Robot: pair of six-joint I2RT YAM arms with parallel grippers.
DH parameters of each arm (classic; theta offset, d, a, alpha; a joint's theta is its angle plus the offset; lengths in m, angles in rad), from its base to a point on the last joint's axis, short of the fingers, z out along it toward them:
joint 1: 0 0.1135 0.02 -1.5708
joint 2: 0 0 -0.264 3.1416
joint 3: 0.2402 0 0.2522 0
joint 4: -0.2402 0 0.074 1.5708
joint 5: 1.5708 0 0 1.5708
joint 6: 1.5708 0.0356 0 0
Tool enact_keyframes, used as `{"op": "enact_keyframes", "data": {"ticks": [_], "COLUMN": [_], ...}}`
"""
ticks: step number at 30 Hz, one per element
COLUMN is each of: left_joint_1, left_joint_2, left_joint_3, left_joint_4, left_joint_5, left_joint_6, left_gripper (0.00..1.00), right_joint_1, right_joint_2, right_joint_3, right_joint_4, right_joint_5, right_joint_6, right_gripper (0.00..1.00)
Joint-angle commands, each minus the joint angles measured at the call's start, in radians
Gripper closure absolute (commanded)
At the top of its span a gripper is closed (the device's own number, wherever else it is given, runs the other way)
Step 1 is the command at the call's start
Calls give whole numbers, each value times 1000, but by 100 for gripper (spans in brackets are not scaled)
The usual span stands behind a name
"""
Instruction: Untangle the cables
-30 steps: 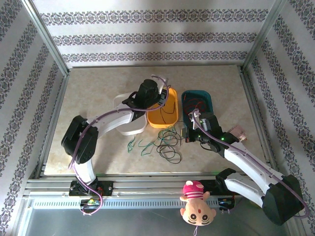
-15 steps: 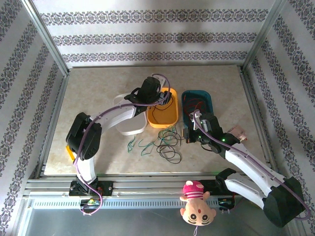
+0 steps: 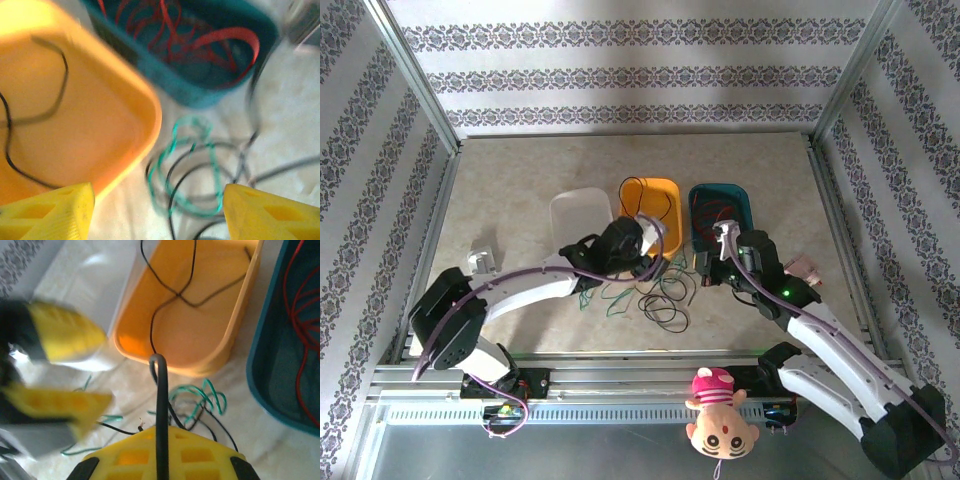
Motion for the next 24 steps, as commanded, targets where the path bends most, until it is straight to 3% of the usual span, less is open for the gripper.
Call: {"op": "enact_keyframes", "data": {"ticks": [1, 8, 18, 21, 24], "left_joint_1": [-19, -24, -26, -26, -27], "left_joint_2": [27, 91, 75, -8, -135], "left_joint_3": [-41, -131, -167, -231, -298], "left_joint_4": [99, 330, 377, 446, 509], "left_joint_5": [-60, -26, -30, -116, -294], "left_joint_6": [-74, -132, -127, -155, -209], "left_gripper": [33, 35, 37, 36, 34], "right_joint_1": [4, -5, -16, -16, -16], "right_joint_2": [-49, -70, -60, 3, 101], "right_joint_3": [45, 86, 174, 206, 260], "right_joint_4": [67, 83, 98, 137, 170], "right_joint_5": [48, -34, -119, -122, -106], "right_joint_6": [41, 97, 76, 85, 79], "right_gripper": [100, 100, 100, 100, 100]}}
